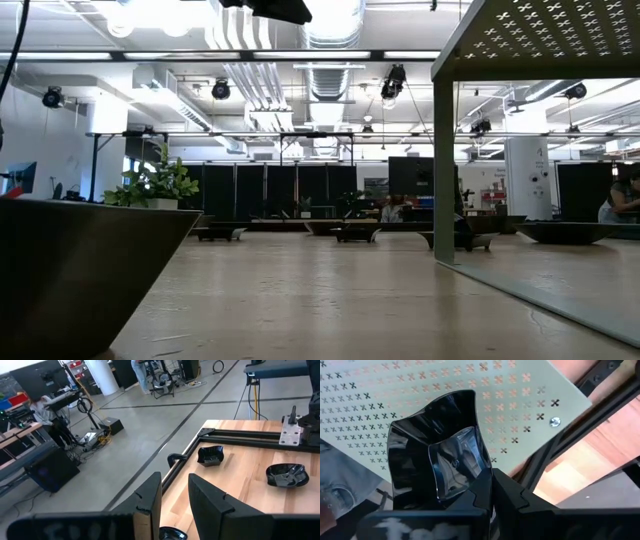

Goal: Pick & Place Mini shaped plates
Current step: Put the distorted square plate on the shelf

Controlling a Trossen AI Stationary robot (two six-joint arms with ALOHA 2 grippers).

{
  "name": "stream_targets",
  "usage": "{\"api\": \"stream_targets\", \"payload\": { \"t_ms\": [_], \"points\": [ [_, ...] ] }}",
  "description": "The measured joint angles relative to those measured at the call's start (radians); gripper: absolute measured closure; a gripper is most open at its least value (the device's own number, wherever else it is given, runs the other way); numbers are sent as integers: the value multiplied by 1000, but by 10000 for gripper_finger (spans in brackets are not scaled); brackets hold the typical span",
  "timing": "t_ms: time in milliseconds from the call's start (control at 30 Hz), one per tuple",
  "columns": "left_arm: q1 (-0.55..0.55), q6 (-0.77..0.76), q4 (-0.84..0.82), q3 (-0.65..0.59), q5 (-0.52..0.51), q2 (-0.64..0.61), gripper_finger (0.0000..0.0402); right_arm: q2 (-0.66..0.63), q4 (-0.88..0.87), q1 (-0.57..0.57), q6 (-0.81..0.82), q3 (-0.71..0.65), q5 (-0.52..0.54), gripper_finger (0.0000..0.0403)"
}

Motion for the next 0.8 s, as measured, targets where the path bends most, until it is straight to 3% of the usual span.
{"api": "stream_targets", "payload": {
  "t_ms": [600,800],
  "points": [
    [0,-3,-8,0,5,0,309,2,69,-2,-44,-59,-9,394],
    [0,27,-64,-1,255,0,309,2,70,-2,-45,-68,-10,394]
  ]
}}
